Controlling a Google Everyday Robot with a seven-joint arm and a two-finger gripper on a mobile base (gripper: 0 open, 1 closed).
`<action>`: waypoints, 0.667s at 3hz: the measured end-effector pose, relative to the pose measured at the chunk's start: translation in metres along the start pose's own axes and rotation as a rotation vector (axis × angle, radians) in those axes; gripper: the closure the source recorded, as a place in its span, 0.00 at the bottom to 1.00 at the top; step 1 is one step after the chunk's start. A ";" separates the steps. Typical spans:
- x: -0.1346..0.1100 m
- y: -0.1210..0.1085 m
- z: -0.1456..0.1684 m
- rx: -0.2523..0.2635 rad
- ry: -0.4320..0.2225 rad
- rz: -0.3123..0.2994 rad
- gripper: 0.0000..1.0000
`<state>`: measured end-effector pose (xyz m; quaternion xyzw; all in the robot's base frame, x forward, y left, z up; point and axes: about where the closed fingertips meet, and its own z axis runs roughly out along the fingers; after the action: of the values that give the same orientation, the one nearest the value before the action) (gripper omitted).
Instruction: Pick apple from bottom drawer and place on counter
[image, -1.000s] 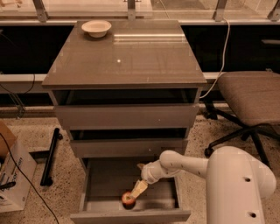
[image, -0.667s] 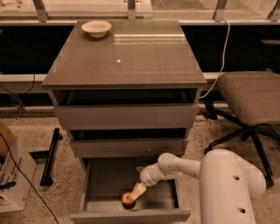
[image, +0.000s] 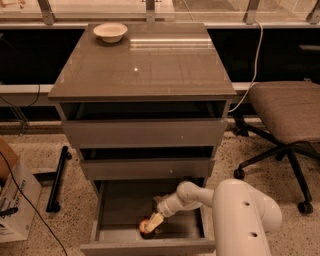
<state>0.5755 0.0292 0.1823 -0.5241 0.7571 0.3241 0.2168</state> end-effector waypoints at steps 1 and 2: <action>0.008 -0.004 0.023 -0.009 -0.013 0.023 0.00; 0.015 -0.001 0.038 -0.021 -0.019 0.042 0.14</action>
Offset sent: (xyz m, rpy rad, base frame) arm -0.0078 0.0223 -0.0523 0.0349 0.0602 -0.0328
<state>0.5708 0.0464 0.1454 -0.5072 0.7625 0.3416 0.2114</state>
